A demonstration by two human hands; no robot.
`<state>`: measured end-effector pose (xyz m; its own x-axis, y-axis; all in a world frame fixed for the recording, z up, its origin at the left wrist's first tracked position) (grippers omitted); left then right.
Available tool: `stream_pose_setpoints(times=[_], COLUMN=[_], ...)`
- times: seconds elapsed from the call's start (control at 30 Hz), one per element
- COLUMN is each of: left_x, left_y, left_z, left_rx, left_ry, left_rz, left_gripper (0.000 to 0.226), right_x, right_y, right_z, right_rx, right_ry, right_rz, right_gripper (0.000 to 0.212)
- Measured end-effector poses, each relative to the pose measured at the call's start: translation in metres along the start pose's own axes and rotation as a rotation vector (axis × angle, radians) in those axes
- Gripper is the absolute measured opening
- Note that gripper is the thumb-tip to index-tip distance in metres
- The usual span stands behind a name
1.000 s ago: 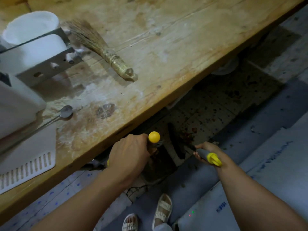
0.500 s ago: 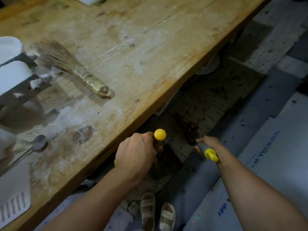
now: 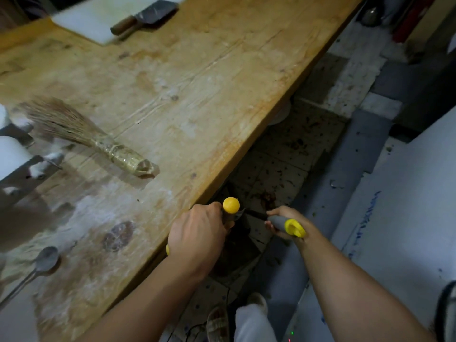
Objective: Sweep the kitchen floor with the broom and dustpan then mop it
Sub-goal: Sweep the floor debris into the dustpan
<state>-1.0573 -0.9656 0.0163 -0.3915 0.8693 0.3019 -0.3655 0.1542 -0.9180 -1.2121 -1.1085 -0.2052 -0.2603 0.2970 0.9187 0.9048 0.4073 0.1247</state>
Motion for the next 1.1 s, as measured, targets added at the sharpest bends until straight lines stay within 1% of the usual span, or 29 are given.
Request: stream_pose_setpoints(times=[0.1, 0.2, 0.37, 0.43, 0.5, 0.57, 0.6, 0.7, 0.77, 0.87, 0.97, 1.03, 1.1], left_x=[-0.011, -0.026, -0.062, -0.077, -0.094, -0.111, -0.120, -0.140, -0.151, -0.166, -0.177, -0.181, -0.182], left_y=[-0.001, -0.003, -0.004, -0.005, -0.006, -0.007, -0.007, -0.009, -0.009, -0.007, -0.008, -0.010, -0.012], left_z=[0.004, 0.012, 0.034, 0.045, 0.055, 0.065, 0.072, 0.090, 0.102, 0.118, 0.132, 0.139, 0.144], left_rx=[0.005, -0.001, -0.098, -0.113, -0.106, -0.108, -0.109, -0.108, -0.121, -0.119, -0.114, -0.116, -0.121], left_ry=[-0.008, -0.004, -0.020, -0.025, -0.034, -0.039, -0.039, -0.028, -0.015, -0.003, 0.012, 0.024, 0.031], left_rz=[0.000, 0.004, -0.003, -0.012, -0.022, -0.034, -0.038, -0.043, -0.047, -0.054, -0.054, -0.050, -0.051], left_gripper=[0.011, 0.014, 0.016, 0.015, 0.015, 0.016, 0.017, 0.021, 0.024, 0.023, 0.021, 0.021, 0.023], right_x=[-0.011, -0.026, -0.046, -0.054, -0.056, -0.062, -0.065, -0.068, -0.073, -0.080, -0.077, -0.073, -0.071], right_y=[0.000, -0.008, -0.027, -0.040, -0.053, -0.068, -0.074, -0.096, -0.115, -0.139, -0.150, -0.149, -0.146], right_z=[-0.011, -0.024, -0.047, -0.059, -0.072, -0.086, -0.097, -0.122, -0.137, -0.152, -0.158, -0.161, -0.165], right_rx=[0.025, 0.020, 0.006, -0.030, -0.075, -0.179, -0.179, -0.182, -0.213, -0.206, -0.237, -0.254, -0.219], right_ry=[-0.013, 0.002, -0.010, -0.042, -0.029, -0.079, -0.092, -0.030, -0.010, -0.016, -0.034, -0.079, -0.098], right_rz=[-0.002, -0.013, -0.035, -0.045, -0.024, -0.041, -0.033, 0.002, 0.049, 0.094, 0.073, 0.082, 0.119], right_gripper=[0.021, 0.026, 0.028, 0.025, 0.026, 0.019, 0.017, 0.031, 0.032, 0.031, 0.028, 0.019, 0.013])
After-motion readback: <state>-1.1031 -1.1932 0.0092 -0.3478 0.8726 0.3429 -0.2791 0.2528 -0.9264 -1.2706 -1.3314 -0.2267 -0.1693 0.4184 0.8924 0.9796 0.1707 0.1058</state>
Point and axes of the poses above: each hand's wrist, its own x-axis away from the middle knuckle, its own y-axis out of the palm, z = x × y, the point moved 4 cm from there along -x, towards the middle knuckle, and after that the axes turned 6 degrees about x, right-handed, at the moved point
